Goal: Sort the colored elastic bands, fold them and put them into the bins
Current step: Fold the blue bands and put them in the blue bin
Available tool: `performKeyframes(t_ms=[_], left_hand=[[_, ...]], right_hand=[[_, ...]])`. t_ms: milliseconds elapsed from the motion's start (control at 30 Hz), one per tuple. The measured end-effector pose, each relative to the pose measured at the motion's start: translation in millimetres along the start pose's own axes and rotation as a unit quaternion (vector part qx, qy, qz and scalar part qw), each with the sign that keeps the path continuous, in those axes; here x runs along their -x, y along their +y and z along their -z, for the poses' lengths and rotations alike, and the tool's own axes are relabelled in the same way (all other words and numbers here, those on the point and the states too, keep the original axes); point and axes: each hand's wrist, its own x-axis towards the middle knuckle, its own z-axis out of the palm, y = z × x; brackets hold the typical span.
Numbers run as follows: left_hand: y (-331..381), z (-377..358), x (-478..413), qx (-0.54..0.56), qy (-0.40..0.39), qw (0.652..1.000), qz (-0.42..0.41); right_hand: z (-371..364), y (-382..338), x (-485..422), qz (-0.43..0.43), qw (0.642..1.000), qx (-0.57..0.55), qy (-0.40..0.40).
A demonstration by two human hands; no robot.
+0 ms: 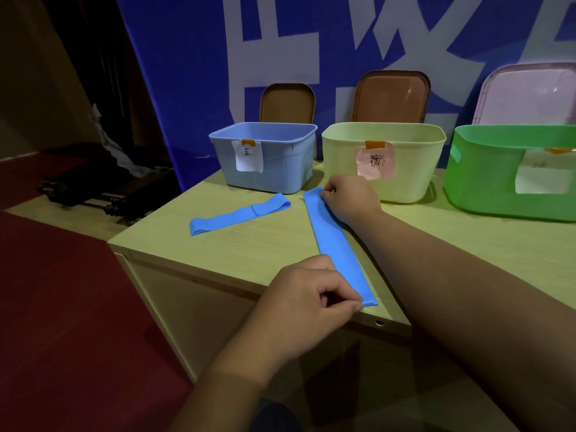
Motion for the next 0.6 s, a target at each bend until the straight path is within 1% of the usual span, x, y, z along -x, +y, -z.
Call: performKeyframes(t_ms=[267,600], left_hand=[[-0.9,-0.4,0.4,0.004,0.000,1.000,-0.004],[-3.1,0.3,1.2,-0.012,0.000,0.999,-0.034]], right_hand=[[1.8,-0.7,-0.3,-0.019,1.000,0.021,-0.005],[2.6,-2.5,0.2,-0.016,0.998,0.051,-0.026]])
